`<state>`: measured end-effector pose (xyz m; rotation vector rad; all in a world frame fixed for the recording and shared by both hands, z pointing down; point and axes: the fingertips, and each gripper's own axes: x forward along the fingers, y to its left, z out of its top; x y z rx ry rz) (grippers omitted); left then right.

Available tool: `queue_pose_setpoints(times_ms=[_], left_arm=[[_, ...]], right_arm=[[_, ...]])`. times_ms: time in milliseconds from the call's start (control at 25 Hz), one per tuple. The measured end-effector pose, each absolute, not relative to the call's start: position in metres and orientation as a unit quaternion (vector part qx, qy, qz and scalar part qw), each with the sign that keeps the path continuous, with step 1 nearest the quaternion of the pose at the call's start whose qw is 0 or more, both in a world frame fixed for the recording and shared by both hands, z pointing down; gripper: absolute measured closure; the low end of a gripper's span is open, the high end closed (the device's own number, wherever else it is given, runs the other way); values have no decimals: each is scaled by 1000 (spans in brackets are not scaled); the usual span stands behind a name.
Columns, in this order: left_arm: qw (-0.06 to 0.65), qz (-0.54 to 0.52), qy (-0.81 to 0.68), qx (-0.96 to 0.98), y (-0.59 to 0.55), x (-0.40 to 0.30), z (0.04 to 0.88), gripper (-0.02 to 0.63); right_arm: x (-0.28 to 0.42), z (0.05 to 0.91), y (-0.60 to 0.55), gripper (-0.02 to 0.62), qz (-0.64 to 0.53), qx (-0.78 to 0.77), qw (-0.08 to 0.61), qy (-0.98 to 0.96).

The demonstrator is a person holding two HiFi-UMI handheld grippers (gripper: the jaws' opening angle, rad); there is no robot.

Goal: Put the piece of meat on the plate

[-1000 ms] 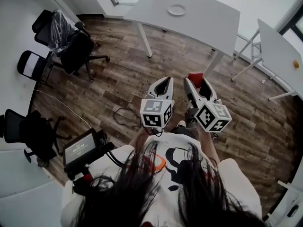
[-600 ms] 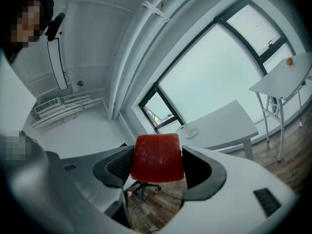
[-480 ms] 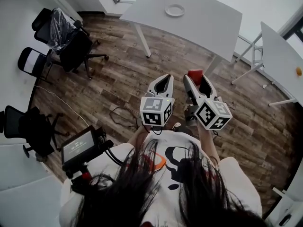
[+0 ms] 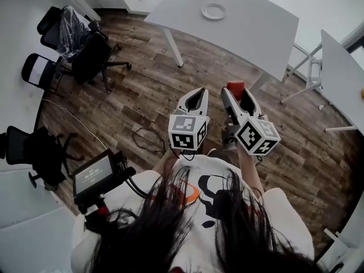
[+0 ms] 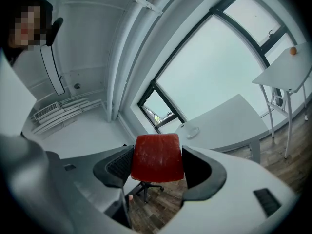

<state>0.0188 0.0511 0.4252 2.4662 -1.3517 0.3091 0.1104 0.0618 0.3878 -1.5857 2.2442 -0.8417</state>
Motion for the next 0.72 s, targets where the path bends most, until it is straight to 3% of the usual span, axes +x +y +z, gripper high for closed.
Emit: queue_pose_setpoints(times_ms=[720], left_arm=[[166, 121, -415, 886, -192, -4, 426, 601]], right_arm=[[86, 382, -168, 281, -306, -585, 158, 734]])
